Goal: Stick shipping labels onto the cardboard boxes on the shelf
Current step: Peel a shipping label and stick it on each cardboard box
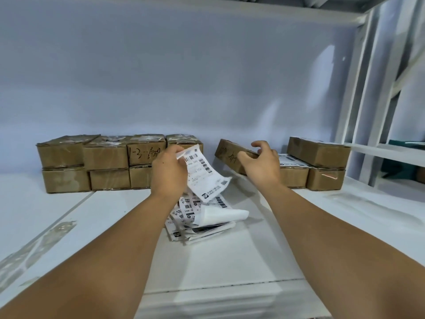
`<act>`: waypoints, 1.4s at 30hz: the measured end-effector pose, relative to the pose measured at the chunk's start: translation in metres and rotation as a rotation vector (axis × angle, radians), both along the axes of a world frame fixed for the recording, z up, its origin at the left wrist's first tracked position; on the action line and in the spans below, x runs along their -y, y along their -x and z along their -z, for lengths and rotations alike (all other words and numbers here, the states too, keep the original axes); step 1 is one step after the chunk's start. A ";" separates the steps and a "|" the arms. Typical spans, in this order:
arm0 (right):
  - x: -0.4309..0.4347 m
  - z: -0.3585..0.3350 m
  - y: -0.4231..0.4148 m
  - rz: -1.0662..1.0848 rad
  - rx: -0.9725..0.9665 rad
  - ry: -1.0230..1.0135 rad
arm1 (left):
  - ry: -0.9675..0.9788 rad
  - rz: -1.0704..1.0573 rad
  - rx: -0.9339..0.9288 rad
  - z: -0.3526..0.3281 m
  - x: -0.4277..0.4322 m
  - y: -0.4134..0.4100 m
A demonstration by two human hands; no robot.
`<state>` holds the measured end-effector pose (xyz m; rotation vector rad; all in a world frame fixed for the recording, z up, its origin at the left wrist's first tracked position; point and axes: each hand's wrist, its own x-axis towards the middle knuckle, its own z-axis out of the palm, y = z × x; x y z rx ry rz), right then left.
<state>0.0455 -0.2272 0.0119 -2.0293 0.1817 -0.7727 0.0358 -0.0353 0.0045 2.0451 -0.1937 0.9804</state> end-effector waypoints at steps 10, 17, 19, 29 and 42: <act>0.014 0.003 0.069 -0.007 0.096 0.391 | 0.460 0.039 -0.205 -0.004 -0.008 0.005; 0.036 0.008 0.129 0.103 0.056 0.579 | 0.375 0.051 -0.069 -0.016 0.005 0.035; 0.038 0.007 0.141 0.127 0.017 0.564 | 0.384 0.044 -0.008 -0.020 0.011 0.043; 0.036 0.011 0.184 0.093 -0.163 0.537 | 0.280 0.377 -0.042 -0.026 0.073 0.083; 0.085 -0.016 0.182 -0.401 -0.124 -0.094 | 0.493 0.617 -0.278 -0.020 0.134 0.097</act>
